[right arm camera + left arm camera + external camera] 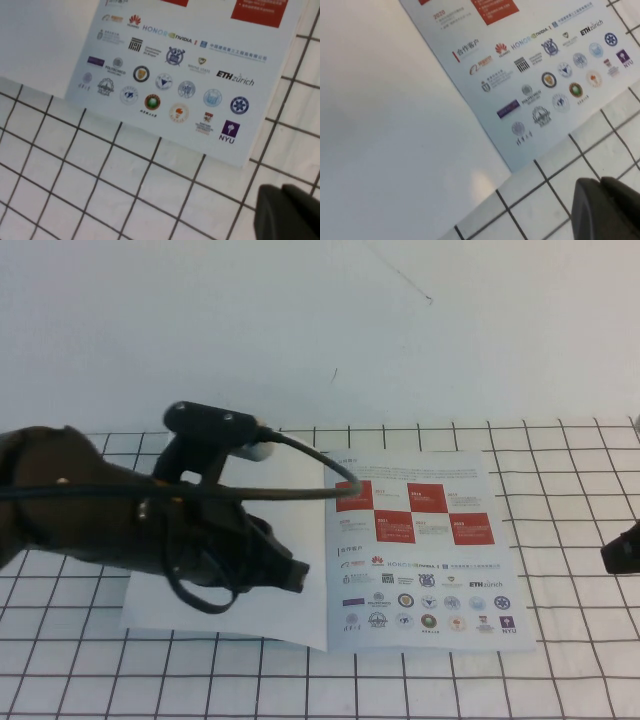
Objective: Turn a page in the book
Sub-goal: Open the closed book
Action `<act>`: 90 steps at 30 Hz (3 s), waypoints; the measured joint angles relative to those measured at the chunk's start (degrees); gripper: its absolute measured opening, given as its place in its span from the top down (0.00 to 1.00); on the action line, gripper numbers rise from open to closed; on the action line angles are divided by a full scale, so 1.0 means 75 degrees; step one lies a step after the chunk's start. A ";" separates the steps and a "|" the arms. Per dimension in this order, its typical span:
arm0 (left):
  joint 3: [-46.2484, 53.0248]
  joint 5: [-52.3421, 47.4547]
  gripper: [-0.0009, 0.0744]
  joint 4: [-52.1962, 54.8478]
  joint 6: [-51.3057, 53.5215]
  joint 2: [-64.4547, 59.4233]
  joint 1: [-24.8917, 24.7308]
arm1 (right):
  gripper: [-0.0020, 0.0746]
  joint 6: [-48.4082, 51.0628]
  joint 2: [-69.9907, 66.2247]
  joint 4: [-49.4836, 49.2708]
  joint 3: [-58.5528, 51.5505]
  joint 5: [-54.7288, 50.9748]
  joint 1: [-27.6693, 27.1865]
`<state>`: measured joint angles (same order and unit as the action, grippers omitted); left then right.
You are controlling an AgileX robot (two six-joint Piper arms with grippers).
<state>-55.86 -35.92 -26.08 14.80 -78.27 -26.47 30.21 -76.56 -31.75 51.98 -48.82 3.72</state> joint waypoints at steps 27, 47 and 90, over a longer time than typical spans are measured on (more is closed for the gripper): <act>-0.2356 0.0684 0.99 -0.1083 0.0045 -0.3948 -0.0132 | 0.54 0.1799 -0.2739 -0.1951 0.1167 0.0582 0.0001; -0.2452 0.0829 0.99 -0.1087 0.0080 -0.5048 -0.0132 | 0.54 0.2782 -0.3991 -0.2588 0.1212 0.1144 0.0001; -0.2515 0.0688 0.99 -0.0456 0.0487 -0.4380 0.0962 | 0.53 0.3249 -0.4301 -0.3063 0.1218 0.1227 0.0001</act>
<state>-74.72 -30.76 -29.51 18.45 -111.11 -19.26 54.58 -108.82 -54.72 61.11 -39.62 3.73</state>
